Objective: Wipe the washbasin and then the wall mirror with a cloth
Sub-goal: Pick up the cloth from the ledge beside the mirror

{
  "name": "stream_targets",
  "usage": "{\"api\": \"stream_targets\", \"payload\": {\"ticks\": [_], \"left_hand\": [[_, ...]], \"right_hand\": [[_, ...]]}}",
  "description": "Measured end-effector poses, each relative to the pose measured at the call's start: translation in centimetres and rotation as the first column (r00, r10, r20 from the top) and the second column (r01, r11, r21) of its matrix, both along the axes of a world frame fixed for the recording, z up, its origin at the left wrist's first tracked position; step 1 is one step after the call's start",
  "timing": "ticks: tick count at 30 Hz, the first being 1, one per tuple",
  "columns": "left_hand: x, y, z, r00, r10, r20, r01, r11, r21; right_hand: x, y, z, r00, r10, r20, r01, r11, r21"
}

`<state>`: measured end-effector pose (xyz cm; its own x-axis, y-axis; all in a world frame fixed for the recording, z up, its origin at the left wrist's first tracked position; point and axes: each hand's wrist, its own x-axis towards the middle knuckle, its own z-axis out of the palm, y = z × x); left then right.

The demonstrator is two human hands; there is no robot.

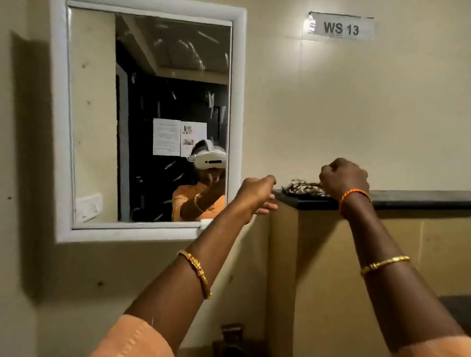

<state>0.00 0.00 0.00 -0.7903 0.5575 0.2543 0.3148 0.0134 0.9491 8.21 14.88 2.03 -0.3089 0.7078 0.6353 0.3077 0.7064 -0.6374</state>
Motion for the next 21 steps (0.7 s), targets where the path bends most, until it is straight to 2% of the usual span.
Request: {"api": "stream_targets", "payload": {"ticks": [2,4,6,9,13,16,18,21], "left_hand": [[0.3,2.9,0.9,1.0,-0.006,0.02,0.006,1.0,-0.004],[0.1,5.5,1.4,1.0,-0.005,0.016,0.005,1.0,-0.013],[-0.2,7.4,1.5,0.998,0.052,-0.033,-0.053,0.998,-0.031],[-0.9,9.0,1.5,0.988,0.132,-0.08,-0.134,0.991,-0.027],[-0.8,8.8,1.6,0.992,0.123,-0.01,-0.123,0.992,0.001],[-0.4,7.8,1.4,0.994,0.077,0.073,-0.078,0.997,0.003],[-0.3,6.8,0.9,0.992,0.062,0.108,-0.068,0.997,0.047],[0.4,4.5,0.2,0.992,0.062,0.106,-0.073,0.992,0.103]], "right_hand": [[-0.4,2.5,1.0,0.976,-0.033,0.216,0.055,0.994,-0.095],[-1.2,4.2,1.9,0.904,0.127,0.408,-0.039,0.975,-0.218],[-2.1,5.4,2.3,0.849,0.243,0.468,-0.123,0.954,-0.273],[-3.0,7.0,2.4,0.854,0.288,0.434,-0.19,0.948,-0.255],[-3.4,8.4,2.3,0.893,0.338,0.296,-0.267,0.929,-0.256],[-3.7,8.5,2.6,0.916,0.399,0.049,-0.368,0.881,-0.298],[-3.5,7.9,3.0,0.879,0.465,-0.11,-0.474,0.824,-0.309],[-2.0,5.3,3.5,0.731,0.58,-0.36,-0.676,0.688,-0.264]]}}
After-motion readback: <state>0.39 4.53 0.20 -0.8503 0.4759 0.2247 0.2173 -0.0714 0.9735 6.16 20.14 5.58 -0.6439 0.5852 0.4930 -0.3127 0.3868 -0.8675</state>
